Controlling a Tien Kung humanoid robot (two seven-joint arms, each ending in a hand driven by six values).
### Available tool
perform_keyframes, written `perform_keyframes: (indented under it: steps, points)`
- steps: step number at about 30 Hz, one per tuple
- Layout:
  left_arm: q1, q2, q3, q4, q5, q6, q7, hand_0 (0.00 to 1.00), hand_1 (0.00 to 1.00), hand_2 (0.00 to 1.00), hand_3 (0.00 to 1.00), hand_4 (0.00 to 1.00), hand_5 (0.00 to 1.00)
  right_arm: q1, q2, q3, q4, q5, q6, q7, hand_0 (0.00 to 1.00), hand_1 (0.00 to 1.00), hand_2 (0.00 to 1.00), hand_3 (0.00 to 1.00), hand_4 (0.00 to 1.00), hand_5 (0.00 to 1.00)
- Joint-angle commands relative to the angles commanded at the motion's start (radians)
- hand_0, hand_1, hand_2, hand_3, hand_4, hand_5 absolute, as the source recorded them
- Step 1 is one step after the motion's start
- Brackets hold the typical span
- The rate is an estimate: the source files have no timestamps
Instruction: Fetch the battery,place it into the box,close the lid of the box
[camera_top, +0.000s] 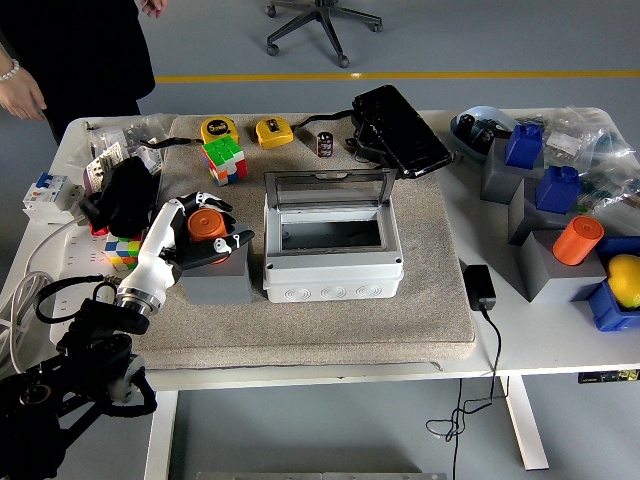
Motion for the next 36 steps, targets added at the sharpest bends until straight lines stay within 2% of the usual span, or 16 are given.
perform_keyframes:
  steps: [5,6,11,12,19,23,27,30,35,36]
  points:
    - [-0.005,-0.004,0.004,0.004,-0.008,0.005,-0.001,0.231,0.291,0.274,0.32,0.663,0.002,0.0,0.0,0.0,0.0,0.0,-0.002,0.002,0.612,0.642,0.621,0.575,0.924,0.476]
    - [-0.006,-0.004,0.005,0.004,-0.008,0.006,-0.001,0.16,0.139,0.173,0.219,0.344,0.002,0.0,0.0,0.0,0.0,0.001,-0.002,0.002,0.612,0.642,0.621,0.575,0.924,0.477]
    - [-0.015,-0.009,0.012,0.011,-0.012,0.002,0.004,0.16,0.139,0.173,0.219,0.344,0.002,-0.001,-0.001,-0.001,0.0,0.002,-0.005,0.005,0.612,0.642,0.621,0.575,0.924,0.477]
    - [-0.015,-0.009,0.013,0.011,-0.011,0.001,0.005,0.117,0.08,0.144,0.211,0.086,0.002,-0.001,-0.001,-0.001,0.0,0.002,-0.005,0.006,0.612,0.642,0.621,0.575,0.924,0.477]
    - [-0.017,-0.012,0.003,-0.005,0.001,-0.003,0.005,0.111,0.085,0.139,0.203,0.065,0.002,-0.001,-0.001,-0.001,0.001,0.002,-0.011,0.015,0.612,0.641,0.621,0.574,0.924,0.476]
    - [-0.017,-0.005,-0.019,-0.042,0.049,0.011,0.009,0.111,0.085,0.139,0.203,0.065,0.002,-0.001,-0.002,0.0,0.002,0.003,-0.013,0.019,0.612,0.641,0.621,0.574,0.924,0.476]
    - [-0.028,0.013,-0.047,-0.112,0.129,0.028,0.029,0.119,0.087,0.14,0.204,0.072,0.002,-0.001,-0.002,0.001,0.002,0.003,-0.013,0.02,0.612,0.64,0.62,0.573,0.924,0.476]
    - [-0.048,0.028,-0.041,-0.164,0.214,0.046,0.075,0.121,0.094,0.15,0.21,0.089,0.002,-0.001,-0.002,0.0,0.002,0.005,-0.013,0.02,0.612,0.64,0.62,0.573,0.924,0.476]
    - [-0.12,0.043,0.028,-0.217,0.402,0.066,0.211,0.121,0.094,0.15,0.21,0.089,0.002,0.0,-0.002,-0.001,0.002,0.005,-0.013,0.02,0.612,0.64,0.62,0.573,0.924,0.476]
    - [-0.136,0.042,0.045,-0.219,0.426,0.066,0.23,0.127,0.104,0.15,0.224,0.126,0.002,0.0,-0.002,-0.001,0.002,0.005,-0.014,0.021,0.612,0.639,0.619,0.573,0.924,0.476]
